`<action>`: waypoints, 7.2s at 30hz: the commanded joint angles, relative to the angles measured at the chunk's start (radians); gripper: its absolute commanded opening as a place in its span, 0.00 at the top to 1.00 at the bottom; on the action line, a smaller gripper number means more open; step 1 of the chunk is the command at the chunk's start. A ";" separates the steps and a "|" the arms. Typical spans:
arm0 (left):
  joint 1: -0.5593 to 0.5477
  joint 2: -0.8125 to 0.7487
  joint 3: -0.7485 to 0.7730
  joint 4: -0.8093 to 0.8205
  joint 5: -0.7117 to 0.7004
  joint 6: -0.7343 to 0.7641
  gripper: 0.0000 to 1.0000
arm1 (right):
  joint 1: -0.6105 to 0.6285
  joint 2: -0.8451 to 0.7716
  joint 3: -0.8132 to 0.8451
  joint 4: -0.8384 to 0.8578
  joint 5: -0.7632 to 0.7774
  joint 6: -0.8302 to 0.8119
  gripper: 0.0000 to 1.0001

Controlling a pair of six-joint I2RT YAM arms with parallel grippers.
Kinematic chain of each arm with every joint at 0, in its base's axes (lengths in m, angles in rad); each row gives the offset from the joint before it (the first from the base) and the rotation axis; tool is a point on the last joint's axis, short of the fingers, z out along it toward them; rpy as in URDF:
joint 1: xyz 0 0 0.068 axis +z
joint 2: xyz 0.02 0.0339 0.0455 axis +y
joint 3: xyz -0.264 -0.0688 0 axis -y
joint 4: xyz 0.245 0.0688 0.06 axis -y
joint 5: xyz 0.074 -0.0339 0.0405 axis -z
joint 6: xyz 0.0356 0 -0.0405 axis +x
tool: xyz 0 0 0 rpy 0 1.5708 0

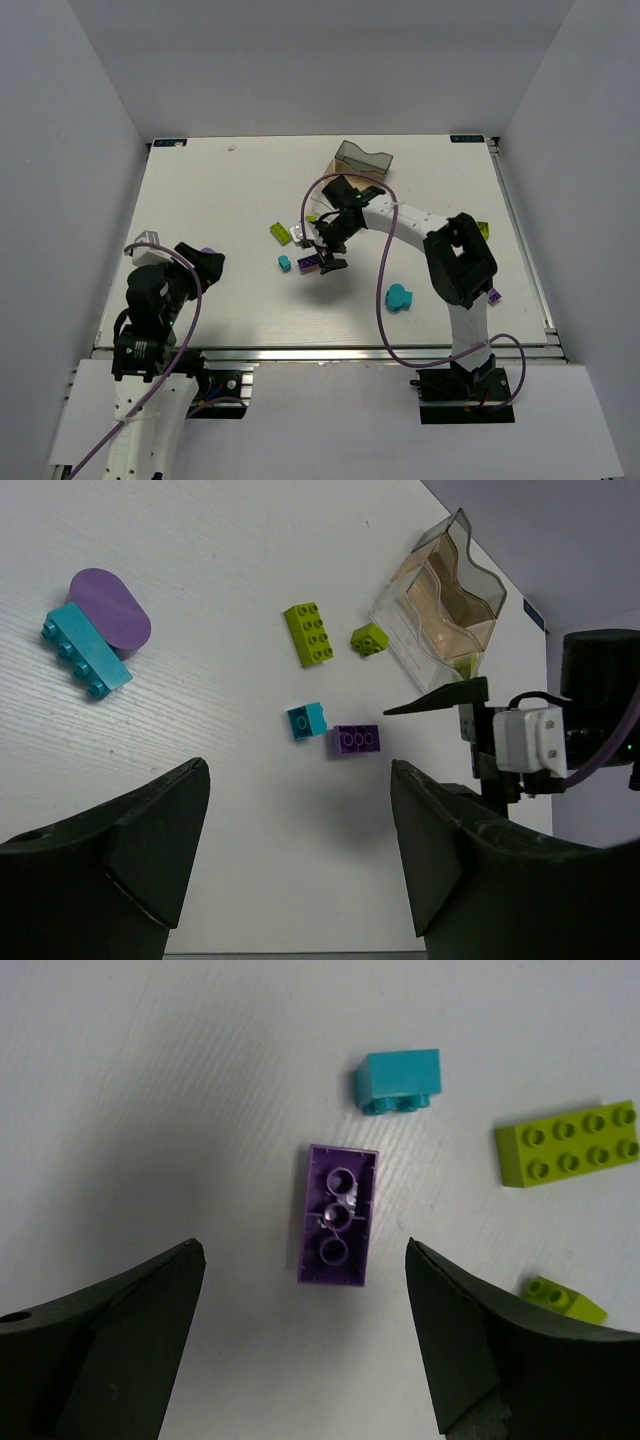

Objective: Sort the legos into containers by color

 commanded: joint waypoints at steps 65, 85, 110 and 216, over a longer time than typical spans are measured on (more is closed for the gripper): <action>-0.002 -0.043 -0.030 -0.045 -0.051 -0.026 0.17 | -0.215 -0.153 -0.013 0.471 0.377 0.796 1.00; -0.002 -0.054 -0.036 -0.068 -0.053 -0.031 0.17 | -0.276 0.002 0.081 0.443 0.361 0.779 0.83; 0.000 -0.029 -0.033 -0.068 -0.053 -0.041 0.17 | -0.275 -0.058 0.104 0.388 0.279 0.744 0.29; -0.259 0.592 0.018 0.426 0.309 0.015 1.00 | -0.121 -0.302 -0.182 0.548 -0.074 1.752 0.36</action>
